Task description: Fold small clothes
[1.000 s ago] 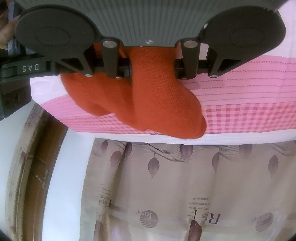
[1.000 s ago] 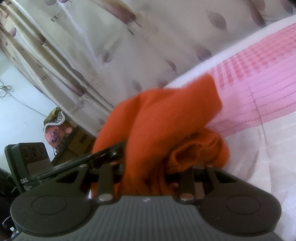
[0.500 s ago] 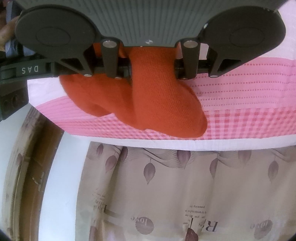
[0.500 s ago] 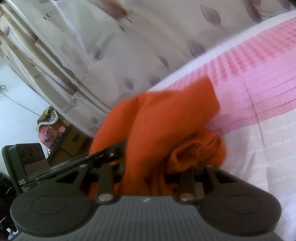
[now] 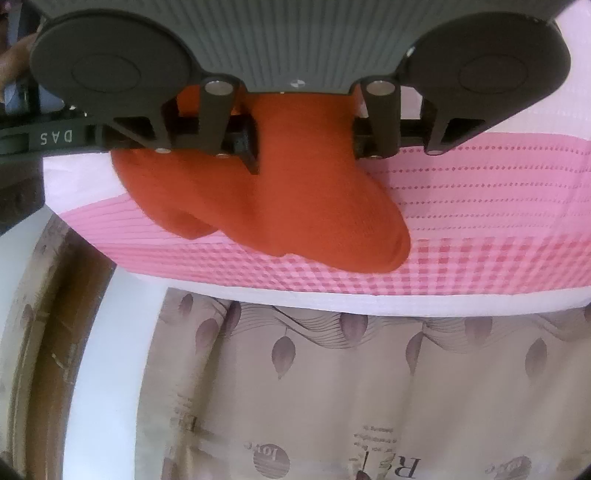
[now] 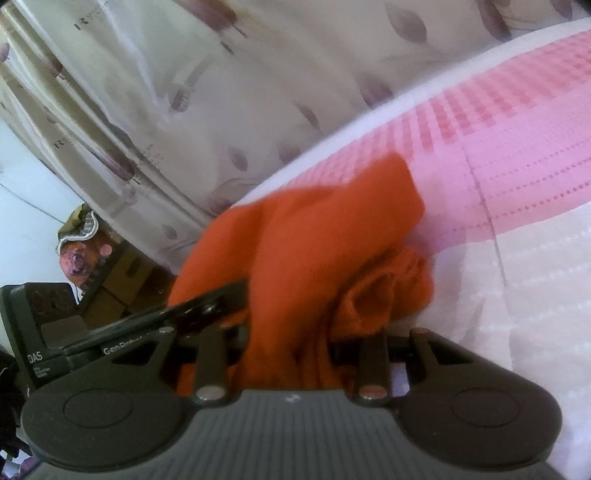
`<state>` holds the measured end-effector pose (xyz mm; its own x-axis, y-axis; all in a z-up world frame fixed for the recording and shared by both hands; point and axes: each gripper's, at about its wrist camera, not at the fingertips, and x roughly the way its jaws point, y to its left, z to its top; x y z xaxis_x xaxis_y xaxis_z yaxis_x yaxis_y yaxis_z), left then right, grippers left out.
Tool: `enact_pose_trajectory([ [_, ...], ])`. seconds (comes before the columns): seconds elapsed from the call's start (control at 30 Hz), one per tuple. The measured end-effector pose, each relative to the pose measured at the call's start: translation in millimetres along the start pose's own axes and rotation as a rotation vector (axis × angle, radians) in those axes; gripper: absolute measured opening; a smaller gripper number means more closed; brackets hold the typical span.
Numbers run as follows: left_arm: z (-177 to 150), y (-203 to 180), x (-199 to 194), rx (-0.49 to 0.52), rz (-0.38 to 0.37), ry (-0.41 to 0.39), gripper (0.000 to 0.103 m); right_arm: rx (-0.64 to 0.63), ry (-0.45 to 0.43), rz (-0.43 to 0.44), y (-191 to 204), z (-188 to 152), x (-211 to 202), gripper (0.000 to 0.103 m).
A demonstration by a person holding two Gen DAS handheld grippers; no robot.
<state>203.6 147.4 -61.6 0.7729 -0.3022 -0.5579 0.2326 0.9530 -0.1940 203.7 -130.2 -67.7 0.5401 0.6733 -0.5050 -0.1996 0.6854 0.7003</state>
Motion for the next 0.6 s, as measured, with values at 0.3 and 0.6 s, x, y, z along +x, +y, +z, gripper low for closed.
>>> enact_pose_trajectory([
  [0.3,-11,1,2,0.017,0.077,-0.030,0.081,-0.085,0.013,-0.107,9,-10,0,0.043],
  [0.6,-20,1,-13,0.020,0.190,-0.117,0.103,-0.205,0.002,-0.223,27,-31,-10,0.056],
])
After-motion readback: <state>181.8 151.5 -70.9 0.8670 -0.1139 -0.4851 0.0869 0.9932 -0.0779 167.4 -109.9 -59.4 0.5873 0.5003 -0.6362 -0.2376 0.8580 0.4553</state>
